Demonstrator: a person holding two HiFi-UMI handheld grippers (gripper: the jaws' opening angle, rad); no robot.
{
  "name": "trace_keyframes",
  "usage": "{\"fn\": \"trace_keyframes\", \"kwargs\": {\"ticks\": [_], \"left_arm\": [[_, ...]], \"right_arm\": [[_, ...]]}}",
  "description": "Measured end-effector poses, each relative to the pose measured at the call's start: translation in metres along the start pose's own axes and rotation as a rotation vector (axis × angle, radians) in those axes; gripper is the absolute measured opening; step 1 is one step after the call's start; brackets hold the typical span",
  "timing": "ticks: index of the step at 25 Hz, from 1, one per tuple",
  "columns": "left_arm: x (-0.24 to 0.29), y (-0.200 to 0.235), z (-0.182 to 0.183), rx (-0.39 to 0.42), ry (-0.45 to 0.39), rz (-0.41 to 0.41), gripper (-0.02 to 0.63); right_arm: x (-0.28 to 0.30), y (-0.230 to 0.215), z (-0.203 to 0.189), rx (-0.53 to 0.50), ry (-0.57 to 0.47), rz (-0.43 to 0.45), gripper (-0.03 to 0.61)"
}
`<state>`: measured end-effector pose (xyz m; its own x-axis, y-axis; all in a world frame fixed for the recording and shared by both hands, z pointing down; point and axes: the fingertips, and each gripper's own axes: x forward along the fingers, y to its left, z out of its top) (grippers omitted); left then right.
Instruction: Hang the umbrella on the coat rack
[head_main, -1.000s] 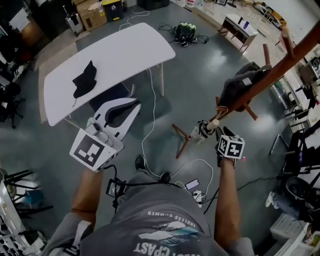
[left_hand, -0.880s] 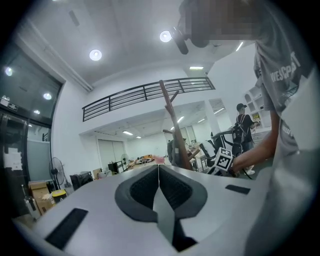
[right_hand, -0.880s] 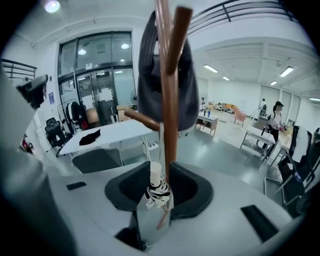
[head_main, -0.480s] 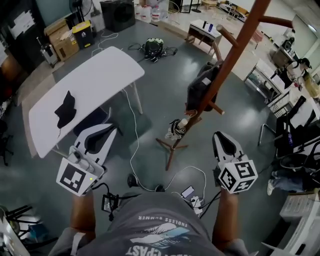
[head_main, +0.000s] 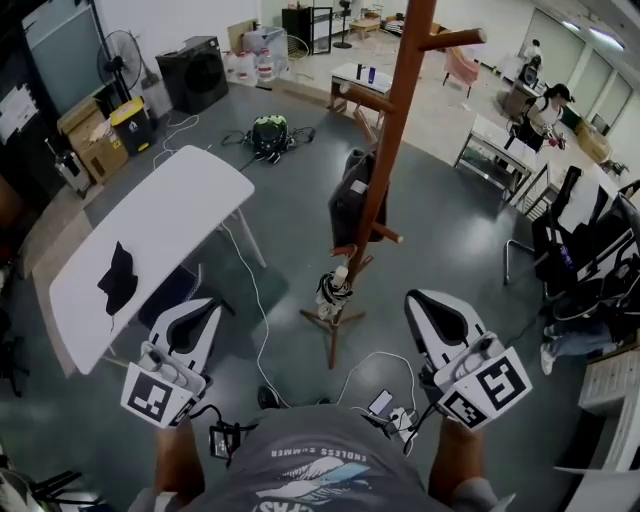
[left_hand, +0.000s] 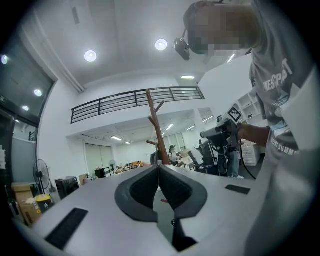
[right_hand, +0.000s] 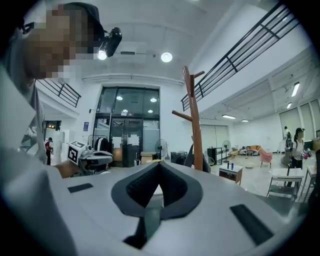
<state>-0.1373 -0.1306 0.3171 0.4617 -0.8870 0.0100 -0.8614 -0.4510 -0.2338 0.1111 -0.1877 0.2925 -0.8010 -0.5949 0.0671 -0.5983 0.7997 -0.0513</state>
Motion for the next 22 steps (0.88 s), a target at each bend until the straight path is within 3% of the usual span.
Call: {"fn": "trace_keyframes", "kwargs": {"ticks": [22], "left_arm": [[0.04, -0.01, -0.016, -0.013, 0.002, -0.071, 0.018]], "right_arm": [[0.0, -0.016, -0.004, 0.02, -0.009, -0.024, 0.028]]}}
